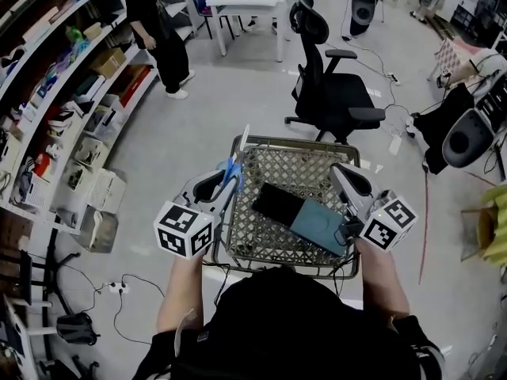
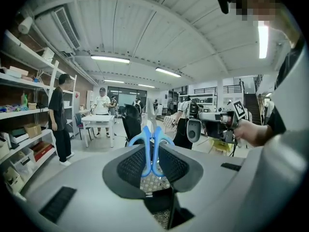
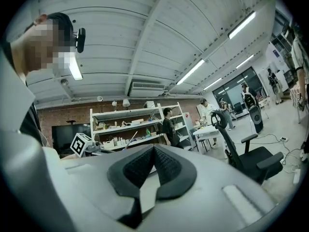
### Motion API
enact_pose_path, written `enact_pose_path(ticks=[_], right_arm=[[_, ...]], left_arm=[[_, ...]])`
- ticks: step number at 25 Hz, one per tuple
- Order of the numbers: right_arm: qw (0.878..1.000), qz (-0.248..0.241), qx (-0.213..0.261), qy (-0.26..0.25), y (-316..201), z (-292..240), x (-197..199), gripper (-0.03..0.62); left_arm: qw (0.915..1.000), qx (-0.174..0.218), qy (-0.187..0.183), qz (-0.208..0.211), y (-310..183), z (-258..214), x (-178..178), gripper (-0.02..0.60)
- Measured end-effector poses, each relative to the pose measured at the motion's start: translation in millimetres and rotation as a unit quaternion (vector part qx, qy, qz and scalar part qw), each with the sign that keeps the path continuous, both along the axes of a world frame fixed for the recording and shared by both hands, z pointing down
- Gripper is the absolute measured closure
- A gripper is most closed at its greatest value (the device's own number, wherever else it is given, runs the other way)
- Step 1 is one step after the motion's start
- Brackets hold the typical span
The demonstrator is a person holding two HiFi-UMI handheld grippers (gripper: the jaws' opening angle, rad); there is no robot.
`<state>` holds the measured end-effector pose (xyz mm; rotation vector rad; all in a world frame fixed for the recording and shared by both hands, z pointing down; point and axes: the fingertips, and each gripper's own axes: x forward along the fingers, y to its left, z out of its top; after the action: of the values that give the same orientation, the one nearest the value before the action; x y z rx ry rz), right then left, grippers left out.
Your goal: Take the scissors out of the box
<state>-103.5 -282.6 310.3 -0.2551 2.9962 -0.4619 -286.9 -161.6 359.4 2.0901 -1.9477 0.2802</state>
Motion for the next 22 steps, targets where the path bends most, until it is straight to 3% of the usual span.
enact_pose_path(ticks=[5,11,22], right_arm=[[1.000,0.003,0.017,-0.018,10.8,-12.0,-5.5,0.585],[0.999,-0.006,-0.013,-0.046,12.9,-10.5,-5.3,0.585],[0.999,-0.025,0.019,-0.023,22.1,-5.8,-13.6,0.586]], left_arm=[[0.9994,0.021,0.009,-0.026,12.4,-4.6,-10.9,0.491],[0.9978,0.041,0.020,-0.048,16.4,-5.8,-16.9,0.491],[0.9983,0.040,0.022,-0.037,6.8,-4.9,-13.1,0.491]])
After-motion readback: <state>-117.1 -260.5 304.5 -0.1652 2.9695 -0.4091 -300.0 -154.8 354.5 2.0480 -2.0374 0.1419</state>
